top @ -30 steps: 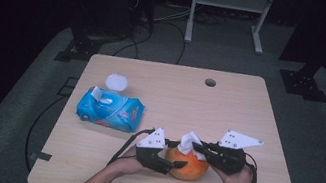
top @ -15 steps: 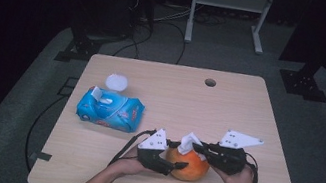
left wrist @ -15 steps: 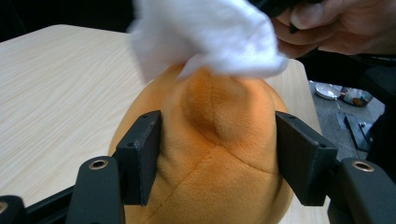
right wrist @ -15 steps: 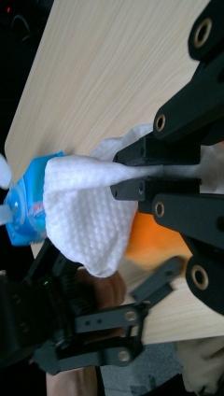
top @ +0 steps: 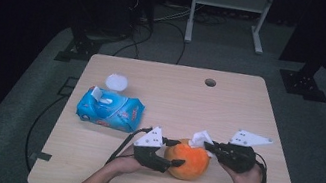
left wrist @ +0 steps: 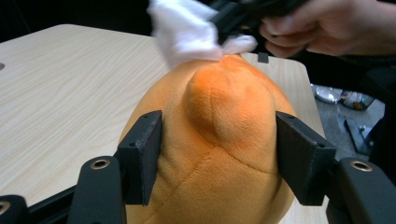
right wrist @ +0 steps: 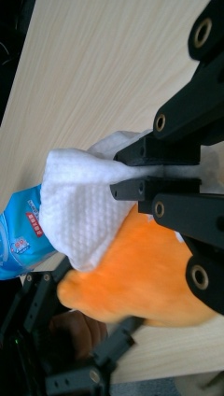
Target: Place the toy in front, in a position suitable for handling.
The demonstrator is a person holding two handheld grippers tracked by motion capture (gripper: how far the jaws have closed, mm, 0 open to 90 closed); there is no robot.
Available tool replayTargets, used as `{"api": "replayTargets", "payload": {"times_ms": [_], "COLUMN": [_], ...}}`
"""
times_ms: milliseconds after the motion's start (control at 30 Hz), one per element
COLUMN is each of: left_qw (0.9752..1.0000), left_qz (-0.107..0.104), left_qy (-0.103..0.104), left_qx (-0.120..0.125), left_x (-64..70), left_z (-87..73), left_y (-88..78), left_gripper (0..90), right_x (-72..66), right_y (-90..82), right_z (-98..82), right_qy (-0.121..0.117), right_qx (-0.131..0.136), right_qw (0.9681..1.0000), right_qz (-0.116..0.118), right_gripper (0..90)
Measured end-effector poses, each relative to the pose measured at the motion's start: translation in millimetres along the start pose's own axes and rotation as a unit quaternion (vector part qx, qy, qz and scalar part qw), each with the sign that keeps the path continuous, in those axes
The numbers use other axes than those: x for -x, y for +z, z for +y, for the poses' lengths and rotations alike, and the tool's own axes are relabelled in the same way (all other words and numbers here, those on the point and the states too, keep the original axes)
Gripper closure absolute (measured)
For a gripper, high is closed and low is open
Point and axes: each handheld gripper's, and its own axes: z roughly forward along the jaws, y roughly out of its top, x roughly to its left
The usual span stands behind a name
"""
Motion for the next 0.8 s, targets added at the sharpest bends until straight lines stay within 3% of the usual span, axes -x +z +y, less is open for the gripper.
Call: {"api": "replayTargets", "payload": {"times_ms": [167,333,433,533,700,800], "left_qw": [1.0,0.9994,0.9991,0.9993,0.9997,0.9998], "left_qz": [0.002,0.01,0.011,0.015,0.013,0.015], "left_qy": [-0.004,-0.031,-0.038,-0.034,-0.021,-0.016], "left_qx": [0.001,0.01,0.012,0.01,0.006,0.004], "left_x": [-0.6,-8.8,-11.2,-8.2,-3.0,-1.4], "left_z": [0.2,-1.5,-2.4,-0.6,2.6,4.0], "left_y": [0.3,-4.1,-5.9,-2.0,4.1,3.6], "left_gripper": [36.3,36.7,36.7,36.7,36.6,35.0], "right_x": [-7.8,-16.1,-8.2,-9.4,-24.9,-29.1], "right_y": [-12.0,-16.0,-12.8,-9.3,-0.6,5.4], "right_z": [-6.6,-4.8,-12.3,-12.3,6.2,13.4], "right_qy": [-0.003,-0.022,-0.004,0.004,-0.026,-0.042], "right_qx": [0.01,0.008,-0.003,-0.002,0.012,0.008], "right_qw": [0.9999,0.9997,1.0,1.0,0.9991,0.9986], "right_qz": [-0.002,0.001,0.001,0.007,0.03,0.03], "right_gripper": [84.2,84.1,84.1,84.1,84.1,84.2]}}
